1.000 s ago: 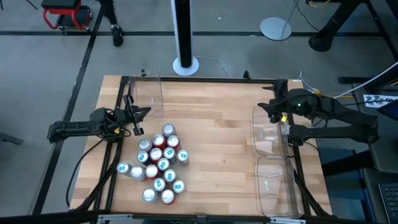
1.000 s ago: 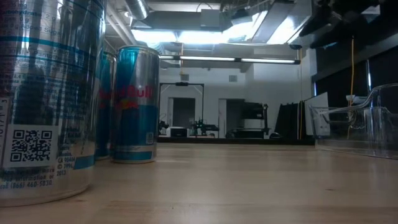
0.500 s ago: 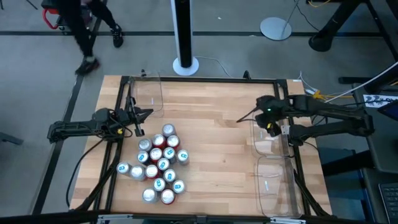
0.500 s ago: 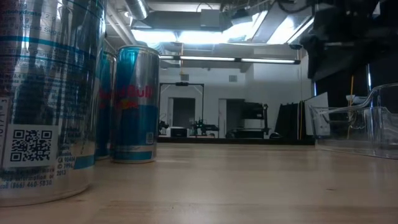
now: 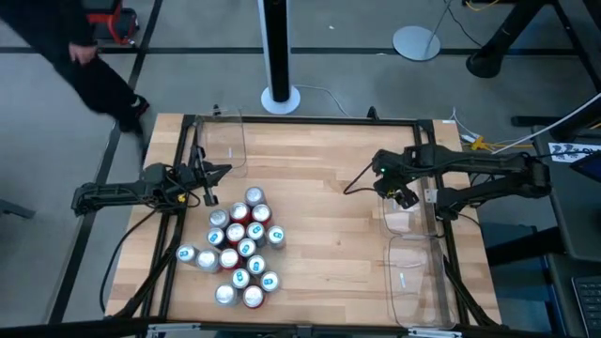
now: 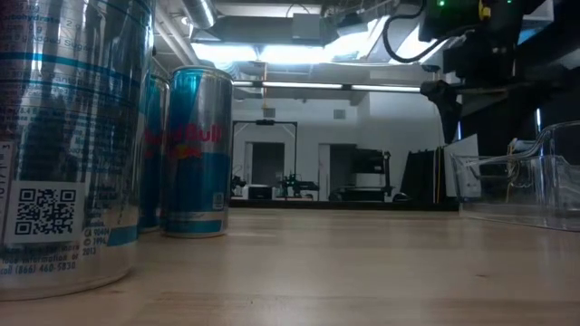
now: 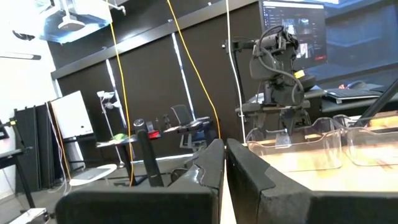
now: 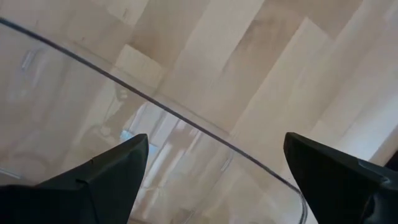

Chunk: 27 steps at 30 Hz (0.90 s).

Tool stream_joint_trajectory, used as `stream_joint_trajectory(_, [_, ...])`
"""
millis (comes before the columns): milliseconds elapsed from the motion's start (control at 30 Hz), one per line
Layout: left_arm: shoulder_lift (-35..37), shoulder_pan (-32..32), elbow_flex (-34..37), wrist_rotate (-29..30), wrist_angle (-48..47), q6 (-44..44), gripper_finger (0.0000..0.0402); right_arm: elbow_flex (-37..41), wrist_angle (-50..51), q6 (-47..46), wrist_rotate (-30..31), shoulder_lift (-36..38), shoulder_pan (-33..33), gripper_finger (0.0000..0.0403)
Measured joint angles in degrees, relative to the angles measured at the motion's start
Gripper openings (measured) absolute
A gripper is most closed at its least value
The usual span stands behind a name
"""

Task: Sort soda cans
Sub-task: Move the transparent bin from the middle right to the top right on the table

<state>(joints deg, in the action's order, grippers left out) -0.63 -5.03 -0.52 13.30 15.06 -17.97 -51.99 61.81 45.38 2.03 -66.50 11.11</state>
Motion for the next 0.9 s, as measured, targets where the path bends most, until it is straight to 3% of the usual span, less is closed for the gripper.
stream_joint_trajectory(400, [0.0, 0.0, 0.0, 0.0, -1.2, 0.4, 0.0011, 0.1, -0.4, 1.4, 7.7, -0.5, -6.8, 0.0374])
stream_joint_trajectory(500, [0.0, 0.0, 0.0, 0.0, -1.2, 0.3, 0.0011, 0.1, 1.7, -1.9, 10.0, -0.7, -6.4, 0.0374])
stream_joint_trajectory(667, [0.0, 0.0, 0.0, 0.0, -1.1, -0.1, 0.0011, 0.1, 5.9, -11.3, 12.2, -0.7, -2.2, 0.0374])
stream_joint_trajectory(900, [0.0, 0.0, 0.0, 0.0, -1.1, -0.5, 0.0011, 0.1, 5.0, -13.2, 14.0, -0.7, 5.2, 0.0374])
